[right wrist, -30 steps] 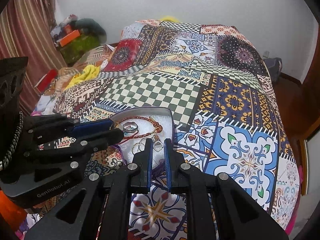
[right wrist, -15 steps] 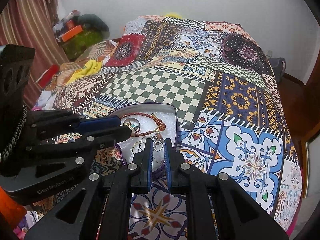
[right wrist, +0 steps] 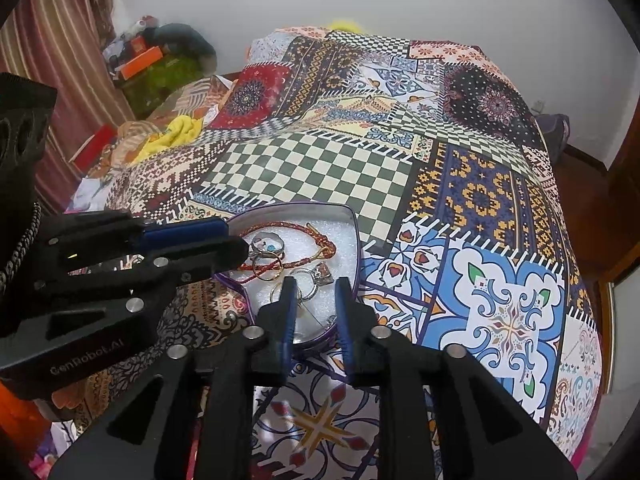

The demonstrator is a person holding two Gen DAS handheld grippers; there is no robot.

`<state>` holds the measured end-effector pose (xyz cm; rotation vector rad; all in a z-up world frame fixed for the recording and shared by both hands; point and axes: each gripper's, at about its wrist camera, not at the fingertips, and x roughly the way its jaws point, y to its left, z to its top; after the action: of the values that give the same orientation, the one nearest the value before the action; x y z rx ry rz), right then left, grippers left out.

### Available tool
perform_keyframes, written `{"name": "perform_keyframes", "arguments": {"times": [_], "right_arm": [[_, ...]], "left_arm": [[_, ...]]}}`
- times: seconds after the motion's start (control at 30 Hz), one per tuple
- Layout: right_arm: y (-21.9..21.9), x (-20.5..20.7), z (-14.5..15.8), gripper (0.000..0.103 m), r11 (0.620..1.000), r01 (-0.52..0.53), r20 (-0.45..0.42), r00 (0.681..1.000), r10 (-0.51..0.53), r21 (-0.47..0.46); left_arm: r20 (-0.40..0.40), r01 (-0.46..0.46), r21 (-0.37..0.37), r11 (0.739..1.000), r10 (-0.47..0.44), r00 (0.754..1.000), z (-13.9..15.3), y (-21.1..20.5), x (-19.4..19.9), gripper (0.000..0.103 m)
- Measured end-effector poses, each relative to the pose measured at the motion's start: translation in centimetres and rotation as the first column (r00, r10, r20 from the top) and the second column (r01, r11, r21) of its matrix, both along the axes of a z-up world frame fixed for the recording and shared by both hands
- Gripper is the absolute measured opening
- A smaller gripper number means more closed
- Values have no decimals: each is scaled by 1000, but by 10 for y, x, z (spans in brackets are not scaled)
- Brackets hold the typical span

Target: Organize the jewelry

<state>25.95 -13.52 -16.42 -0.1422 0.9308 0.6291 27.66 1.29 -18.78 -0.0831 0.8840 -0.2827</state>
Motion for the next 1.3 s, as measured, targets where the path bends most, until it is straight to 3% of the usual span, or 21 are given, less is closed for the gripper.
{"name": "perform_keyframes", "arguments": {"times": [0.3, 0.5, 0.6, 0.77, 0.97, 1.0, 1.07, 1.13, 1.23, 1.3], "right_arm": [[-9, -17, 34, 18, 1000, 25, 80, 996, -27, 17], [-21, -43, 80, 18, 997, 61, 201, 977, -70, 50], [-30, -63, 109, 18, 993, 79, 283, 954, -100, 84], [-48, -110, 160, 18, 980, 100, 427, 889, -165, 170], [-69, -174, 209, 18, 952, 106, 579, 773, -260, 287], [-70, -180, 212, 21, 948, 107, 592, 759, -272, 298], [-75, -196, 219, 38, 938, 109, 615, 729, -300, 329], [-78, -205, 220, 62, 927, 123, 629, 702, -334, 355], [-77, -216, 221, 76, 920, 145, 645, 673, -361, 363], [-75, -219, 219, 86, 918, 159, 649, 664, -372, 364]], "left_arm": [[90, -31, 23, 999, 29, 995, 40, -1, -26, 17], [227, -77, 49, 996, 64, 972, 91, -4, -60, 18], [316, -105, 68, 992, 78, 946, 121, -8, -85, 18], [469, -158, 72, 985, 106, 877, 168, -16, -133, 19], [617, -226, 31, 974, 159, 771, 206, -18, -191, 46], [632, -232, 25, 972, 164, 757, 209, -18, -199, 52], [655, -246, 9, 969, 180, 734, 216, -18, -213, 65], [673, -256, -9, 967, 196, 713, 220, -17, -223, 78], [688, -266, -22, 964, 208, 695, 222, -17, -236, 98], [696, -278, -24, 960, 216, 685, 222, -17, -241, 99]]}}
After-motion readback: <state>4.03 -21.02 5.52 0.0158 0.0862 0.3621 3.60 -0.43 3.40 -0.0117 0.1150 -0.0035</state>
